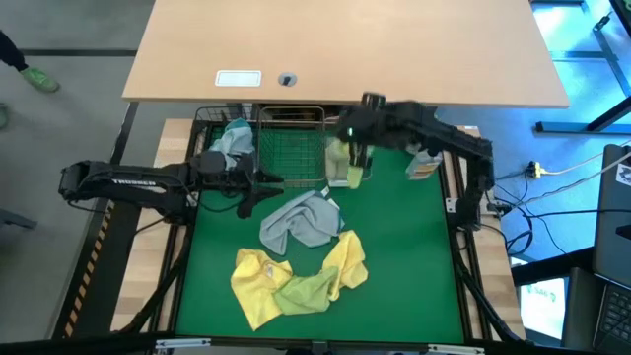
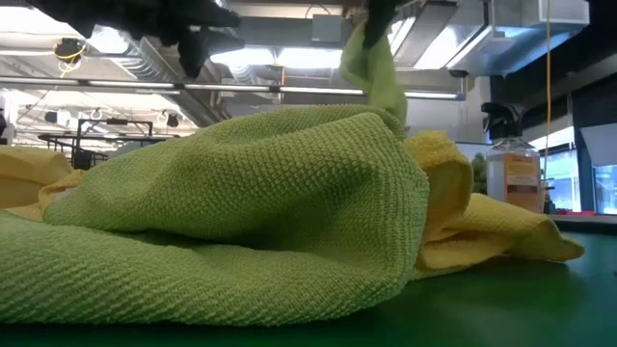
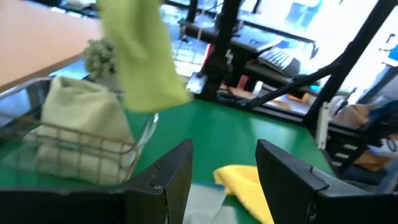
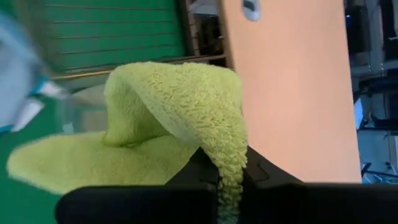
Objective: Sort microfiber towel by color & place in baskets
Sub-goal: Put the green microfiber cloth into the transparent bin
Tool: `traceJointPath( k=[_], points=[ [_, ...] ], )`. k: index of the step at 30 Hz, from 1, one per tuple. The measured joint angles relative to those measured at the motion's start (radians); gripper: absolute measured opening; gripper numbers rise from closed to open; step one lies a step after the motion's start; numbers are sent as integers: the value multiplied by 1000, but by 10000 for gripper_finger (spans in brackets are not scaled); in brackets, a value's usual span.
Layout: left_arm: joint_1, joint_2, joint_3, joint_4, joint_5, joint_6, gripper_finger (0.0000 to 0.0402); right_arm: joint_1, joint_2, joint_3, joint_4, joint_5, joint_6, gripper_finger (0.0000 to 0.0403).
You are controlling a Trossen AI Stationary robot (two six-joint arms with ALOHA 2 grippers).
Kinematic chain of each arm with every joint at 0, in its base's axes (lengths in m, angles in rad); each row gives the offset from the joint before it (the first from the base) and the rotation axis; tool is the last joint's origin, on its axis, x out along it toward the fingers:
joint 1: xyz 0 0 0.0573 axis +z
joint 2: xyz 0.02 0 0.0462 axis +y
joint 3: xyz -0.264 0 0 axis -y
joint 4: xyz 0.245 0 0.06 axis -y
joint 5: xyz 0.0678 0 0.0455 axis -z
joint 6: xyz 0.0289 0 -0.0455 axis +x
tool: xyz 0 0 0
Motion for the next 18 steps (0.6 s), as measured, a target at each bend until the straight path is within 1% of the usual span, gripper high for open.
traceJointPath(
  k=[5,9,13,18],
  points=[
    [-48,23,0,37,-4,0,169,-135,0,-38,127,-94,-96,12],
    [-83,40,0,50,-8,0,169,-217,0,-122,226,-179,-120,12],
    [-112,57,0,59,-10,0,169,-262,0,-259,368,-281,-154,12],
    [-145,72,0,61,-12,-5,169,-296,0,-464,532,-317,-175,12]
  ],
)
